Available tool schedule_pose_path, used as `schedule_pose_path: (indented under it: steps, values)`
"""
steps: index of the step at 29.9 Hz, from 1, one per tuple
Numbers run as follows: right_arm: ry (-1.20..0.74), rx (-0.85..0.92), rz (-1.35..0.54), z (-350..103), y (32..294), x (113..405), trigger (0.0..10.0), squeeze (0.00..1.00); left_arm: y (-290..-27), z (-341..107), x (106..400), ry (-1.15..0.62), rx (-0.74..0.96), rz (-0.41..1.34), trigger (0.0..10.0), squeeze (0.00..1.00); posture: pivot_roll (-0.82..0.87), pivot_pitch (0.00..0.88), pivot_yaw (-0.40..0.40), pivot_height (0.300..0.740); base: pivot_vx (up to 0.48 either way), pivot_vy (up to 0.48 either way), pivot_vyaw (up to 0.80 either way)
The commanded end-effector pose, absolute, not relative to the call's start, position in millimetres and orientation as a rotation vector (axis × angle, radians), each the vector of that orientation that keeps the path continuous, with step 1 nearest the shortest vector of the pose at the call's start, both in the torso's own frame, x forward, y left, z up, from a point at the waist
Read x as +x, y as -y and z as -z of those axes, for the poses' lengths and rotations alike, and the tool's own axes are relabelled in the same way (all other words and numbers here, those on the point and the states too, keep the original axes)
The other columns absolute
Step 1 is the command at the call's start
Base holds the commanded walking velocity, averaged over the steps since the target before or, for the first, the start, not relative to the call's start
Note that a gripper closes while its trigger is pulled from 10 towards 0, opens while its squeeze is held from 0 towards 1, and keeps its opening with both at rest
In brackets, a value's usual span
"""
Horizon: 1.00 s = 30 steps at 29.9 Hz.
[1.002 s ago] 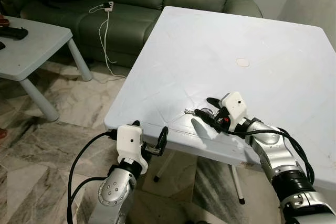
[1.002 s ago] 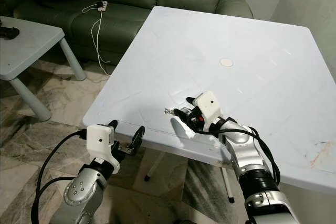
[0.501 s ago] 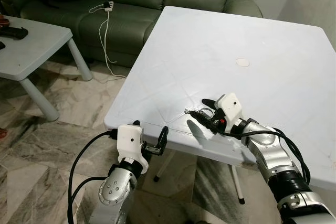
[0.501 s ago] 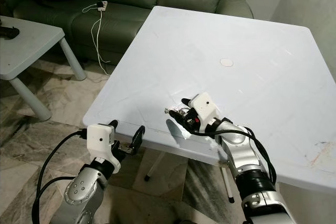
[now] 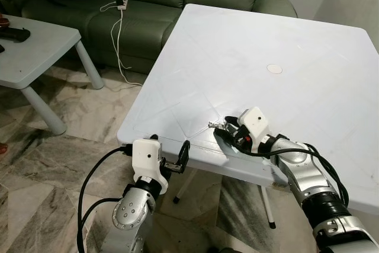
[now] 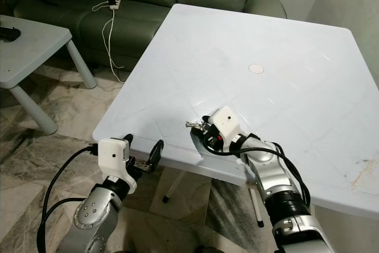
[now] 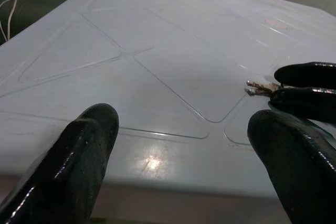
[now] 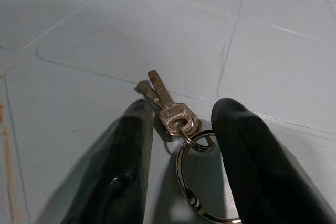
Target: Hang keys on a hook
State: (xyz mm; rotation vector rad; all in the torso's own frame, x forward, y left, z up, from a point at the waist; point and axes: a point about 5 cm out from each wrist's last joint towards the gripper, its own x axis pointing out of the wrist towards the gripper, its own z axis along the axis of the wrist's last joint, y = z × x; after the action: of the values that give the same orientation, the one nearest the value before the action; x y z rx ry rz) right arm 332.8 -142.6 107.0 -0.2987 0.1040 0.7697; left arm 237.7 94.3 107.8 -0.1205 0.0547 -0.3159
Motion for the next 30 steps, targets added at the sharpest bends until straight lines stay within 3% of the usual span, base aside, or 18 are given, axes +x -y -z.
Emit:
schedule_pose_path:
  steps: [1,30]
  values:
    - [-0.101,-0.322,-0.777,-110.2,145.3,333.4,0.0,0.00,-94.4,-110.9,238.0,-0.049,-0.134,0.311,10.0,0.00,0.05,0.144,-0.075,0.740,0.000,0.000,0.00]
    - [-0.063,-0.306,-0.765,-113.7,143.6,336.3,0.0,0.00,-90.7,-112.0,239.3,-0.050,-0.157,0.308,10.0,0.00,0.05,0.120,-0.077,0.740,0.000,0.000,0.00]
